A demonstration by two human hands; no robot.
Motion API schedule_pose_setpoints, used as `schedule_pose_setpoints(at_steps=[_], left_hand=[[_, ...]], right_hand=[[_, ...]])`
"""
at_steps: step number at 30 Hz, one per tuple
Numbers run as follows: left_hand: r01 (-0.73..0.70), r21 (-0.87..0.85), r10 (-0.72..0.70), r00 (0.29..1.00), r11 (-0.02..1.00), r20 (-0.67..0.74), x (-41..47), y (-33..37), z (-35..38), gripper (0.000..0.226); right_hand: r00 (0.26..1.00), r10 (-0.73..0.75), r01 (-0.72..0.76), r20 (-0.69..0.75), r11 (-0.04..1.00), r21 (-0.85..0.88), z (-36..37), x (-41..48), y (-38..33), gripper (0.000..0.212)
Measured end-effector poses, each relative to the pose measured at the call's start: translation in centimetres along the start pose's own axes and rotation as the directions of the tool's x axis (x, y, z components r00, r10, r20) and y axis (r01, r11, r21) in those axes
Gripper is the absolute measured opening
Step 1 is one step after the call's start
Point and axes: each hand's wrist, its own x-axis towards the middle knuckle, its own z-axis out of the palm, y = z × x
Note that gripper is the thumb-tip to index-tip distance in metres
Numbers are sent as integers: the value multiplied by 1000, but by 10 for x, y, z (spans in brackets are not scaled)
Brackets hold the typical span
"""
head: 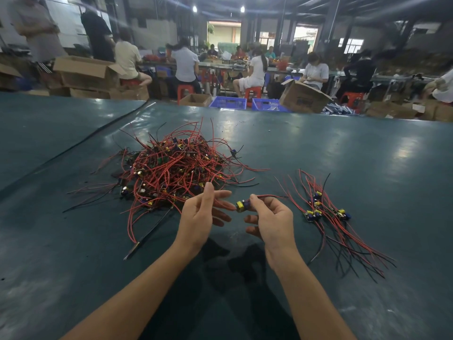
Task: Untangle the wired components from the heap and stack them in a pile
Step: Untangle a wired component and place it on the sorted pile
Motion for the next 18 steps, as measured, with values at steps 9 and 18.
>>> schedule_pose_setpoints(at_steps=[9,18], left_hand=[[116,-53,-117,993,992,-15,5,-6,-12,69],[-346,786,422,899,513,119,11,-12,-30,17]], right_hand=[[999,-33,32,5,993,116,-1,43,-29,35],[1000,15,-14,14,998,-53,-4,30,10,32]])
